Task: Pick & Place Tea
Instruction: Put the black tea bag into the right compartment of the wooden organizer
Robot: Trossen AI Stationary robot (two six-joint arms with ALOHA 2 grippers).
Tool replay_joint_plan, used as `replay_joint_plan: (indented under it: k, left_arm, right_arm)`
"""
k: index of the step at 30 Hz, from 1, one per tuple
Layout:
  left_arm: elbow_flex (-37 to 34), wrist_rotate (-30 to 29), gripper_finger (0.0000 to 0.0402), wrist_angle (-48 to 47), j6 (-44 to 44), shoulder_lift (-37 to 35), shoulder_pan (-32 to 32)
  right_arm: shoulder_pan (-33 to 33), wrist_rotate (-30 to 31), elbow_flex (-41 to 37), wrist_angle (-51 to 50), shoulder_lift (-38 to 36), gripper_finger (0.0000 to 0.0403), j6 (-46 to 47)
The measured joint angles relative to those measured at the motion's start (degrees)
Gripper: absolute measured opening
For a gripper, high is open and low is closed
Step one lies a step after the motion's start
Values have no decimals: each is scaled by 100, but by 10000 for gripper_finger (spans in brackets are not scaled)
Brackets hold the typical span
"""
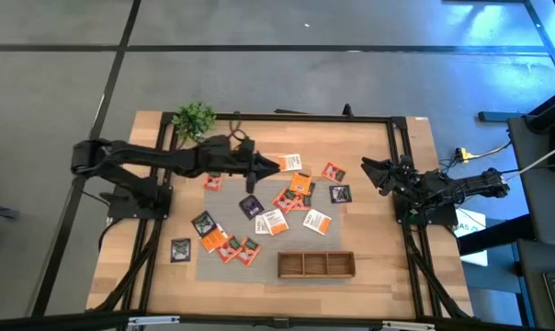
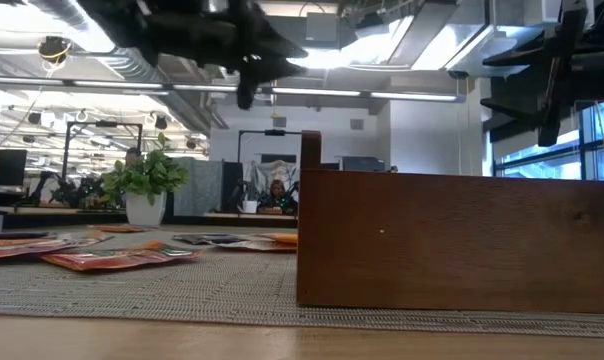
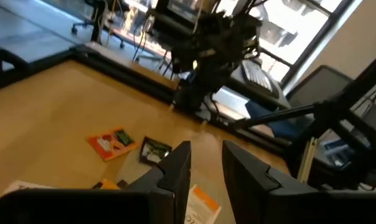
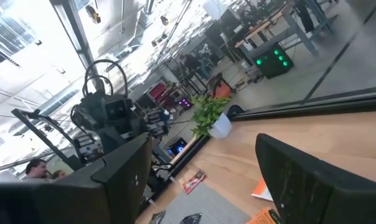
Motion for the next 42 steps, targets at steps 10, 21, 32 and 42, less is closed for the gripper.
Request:
replay_joint_plan:
  k: [10,21,32,42]
  left_arm:
    - [1090,508,88,150,1,1591,-2]
    - [2640,984,88,120,203,3299,1]
    - [3282,981,88,137,148,4216,-59]
    - [3822,809,88,134,150,4703,-223]
  right_arm:
    - [0,84,0,-505,2,287,286]
    - [0,86,0,-733,178,287,900]
    - [0,-70,386,-812,666,287,719]
    - [-302,-514,1906,-3819,1969,287,2728]
